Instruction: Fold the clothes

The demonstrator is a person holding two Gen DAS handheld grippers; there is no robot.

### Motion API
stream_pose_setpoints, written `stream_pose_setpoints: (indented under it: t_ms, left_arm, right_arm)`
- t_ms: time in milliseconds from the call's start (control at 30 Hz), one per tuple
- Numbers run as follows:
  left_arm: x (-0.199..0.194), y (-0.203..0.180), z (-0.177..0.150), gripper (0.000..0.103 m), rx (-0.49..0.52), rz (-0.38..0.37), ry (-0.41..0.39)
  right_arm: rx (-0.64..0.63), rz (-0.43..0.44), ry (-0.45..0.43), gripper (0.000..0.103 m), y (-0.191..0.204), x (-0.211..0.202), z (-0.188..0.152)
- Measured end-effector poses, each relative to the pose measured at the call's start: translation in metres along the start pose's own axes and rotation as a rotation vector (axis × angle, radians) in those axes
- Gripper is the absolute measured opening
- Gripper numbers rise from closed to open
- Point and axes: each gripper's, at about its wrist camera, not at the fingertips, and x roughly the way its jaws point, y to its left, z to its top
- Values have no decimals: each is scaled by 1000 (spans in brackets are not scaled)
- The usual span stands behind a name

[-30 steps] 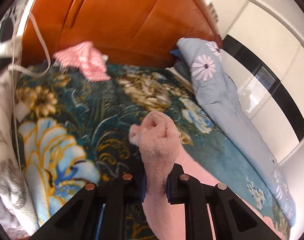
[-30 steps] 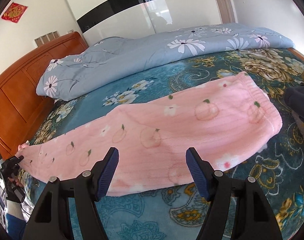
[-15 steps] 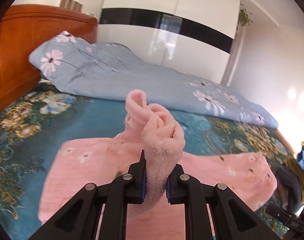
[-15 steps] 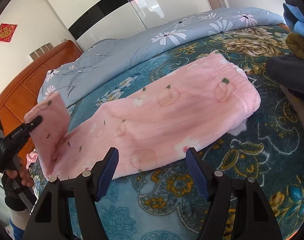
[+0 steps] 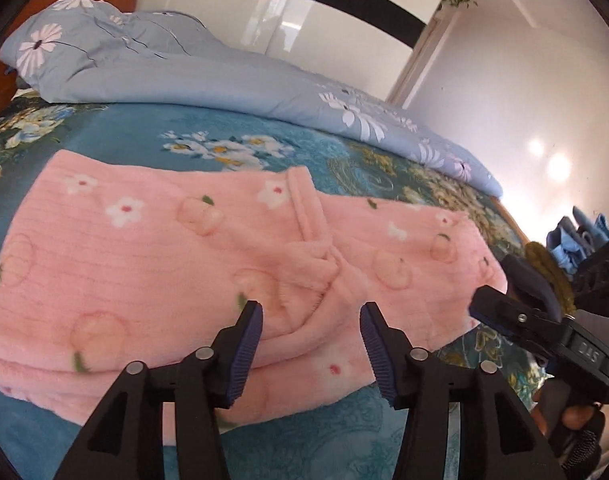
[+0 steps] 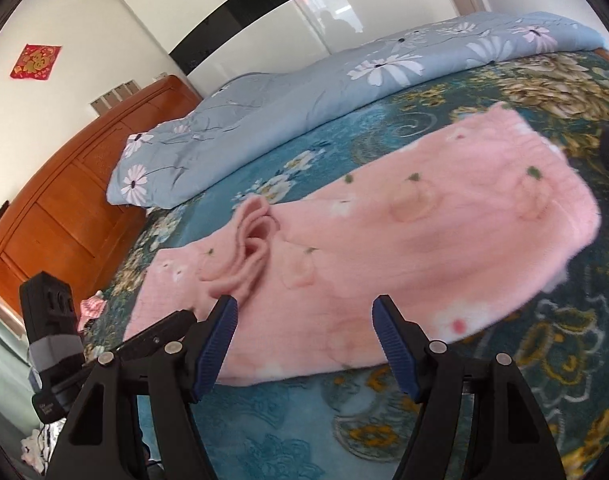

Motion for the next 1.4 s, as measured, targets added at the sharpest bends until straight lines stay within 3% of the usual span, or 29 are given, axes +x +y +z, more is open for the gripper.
stream_pose_setpoints:
  t_ms: [100,167,233,367,500,667,733,833,933,1000,1100,1267,1400]
  left_arm:
    - [-35,49,3,62,-109,177,-122]
    - [-50,88,5,63,-200,293,-148]
    - [-57,129,4,63,-285,362,-137]
    - [-52,179,-10,64,-407,405,-81]
    - [-40,194,-23,66,-465,370,-47]
    - [-45,195,-28,69,-451,363,-46]
    - [-59,187,-27,68,-430,363,-88]
    - [-74,146,-16,68,-297,297,-185]
    - [-51,90,7,68,-123,211,-135]
    - [-28,53,21,68,-26,215,-96]
    - [13,17,36,68,26,236,-38]
    - [66,-2,37,68,57,368,49]
    - [87,-14,19,66,99,361,104]
  right_arm:
    - [28,126,69,71,15,37,7]
    - [33,123,100,71,21,60,10]
    - [55,89,117,71,22,79,13]
    - [126,78,145,71,19,102,20]
    - [110,19,184,71,25,114,17]
    - [61,16,95,71,14,62,4]
    - [61,-2,28,71,3,32,0]
    - [167,-175,-188,72,-41,-33,-10]
    - [354,-295,-345,73,-97,-76,-22]
    - [473,-280,-353,73,-130,-81,-24]
    - [583,-194,-332,73,-161,-70,-20]
    - [567,-182,-363,73,-174,-55,-1]
    - [538,-199,-363,73,-175,-40,13]
